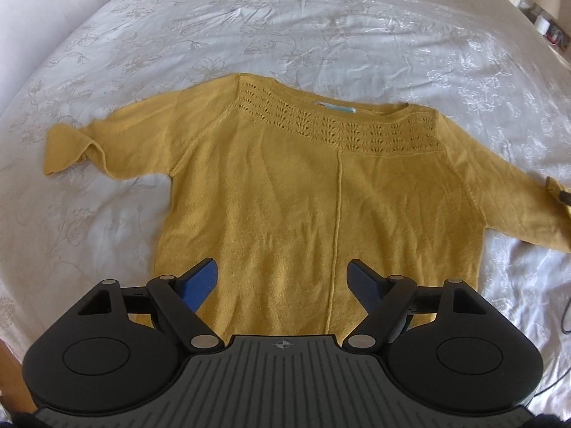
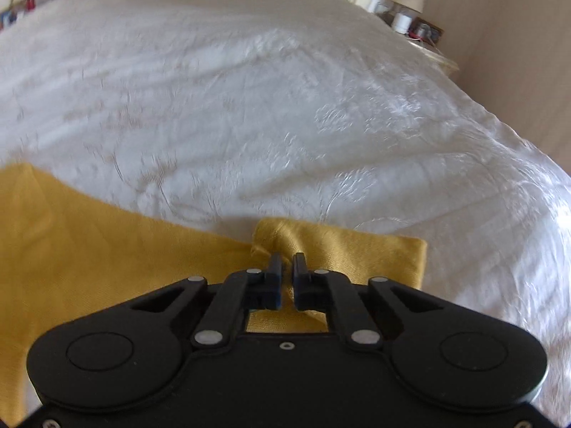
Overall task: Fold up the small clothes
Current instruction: 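Fold the sleeve across the sweater body with the right gripper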
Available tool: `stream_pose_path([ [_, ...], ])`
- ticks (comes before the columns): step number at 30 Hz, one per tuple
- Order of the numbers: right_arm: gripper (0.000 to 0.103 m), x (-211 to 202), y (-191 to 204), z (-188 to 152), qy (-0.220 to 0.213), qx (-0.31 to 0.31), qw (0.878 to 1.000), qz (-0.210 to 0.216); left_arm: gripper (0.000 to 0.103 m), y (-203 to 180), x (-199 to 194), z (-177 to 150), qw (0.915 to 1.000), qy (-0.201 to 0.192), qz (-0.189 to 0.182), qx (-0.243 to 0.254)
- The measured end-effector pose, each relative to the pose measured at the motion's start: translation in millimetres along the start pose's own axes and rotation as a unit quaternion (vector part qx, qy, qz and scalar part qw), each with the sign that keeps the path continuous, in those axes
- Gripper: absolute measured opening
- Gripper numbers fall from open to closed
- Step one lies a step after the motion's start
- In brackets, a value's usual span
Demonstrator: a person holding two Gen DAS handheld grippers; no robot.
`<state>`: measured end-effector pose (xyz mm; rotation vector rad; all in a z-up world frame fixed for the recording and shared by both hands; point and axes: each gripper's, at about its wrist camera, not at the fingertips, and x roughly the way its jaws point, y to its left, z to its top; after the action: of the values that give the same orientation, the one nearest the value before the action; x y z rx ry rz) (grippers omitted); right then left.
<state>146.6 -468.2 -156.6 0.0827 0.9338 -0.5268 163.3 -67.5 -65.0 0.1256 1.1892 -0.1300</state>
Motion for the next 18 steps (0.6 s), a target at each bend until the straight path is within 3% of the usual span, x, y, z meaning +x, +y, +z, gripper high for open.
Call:
stream_pose_path([
  [5, 0.010, -64.7, 4.1, 14.1, -0.034, 0.046, 0.997, 0.054, 0.079, 6.9, 11.4, 6.4, 0.9989, 0.002, -0.040, 0.023],
  [10, 0.010, -130.4, 49.2, 29.3, -0.058, 0.054, 0.989, 0.124, 0.079, 23.8, 22.2, 15.1, 0.9952, -0.001, -0.084, 0.051],
  [18, 0.010, -190.6, 172.0, 36.0, -0.047, 0.066, 0.952, 0.296, 0.079, 99.7, 34.5, 22.5, 0.9974, -0.011, -0.069, 0.017],
])
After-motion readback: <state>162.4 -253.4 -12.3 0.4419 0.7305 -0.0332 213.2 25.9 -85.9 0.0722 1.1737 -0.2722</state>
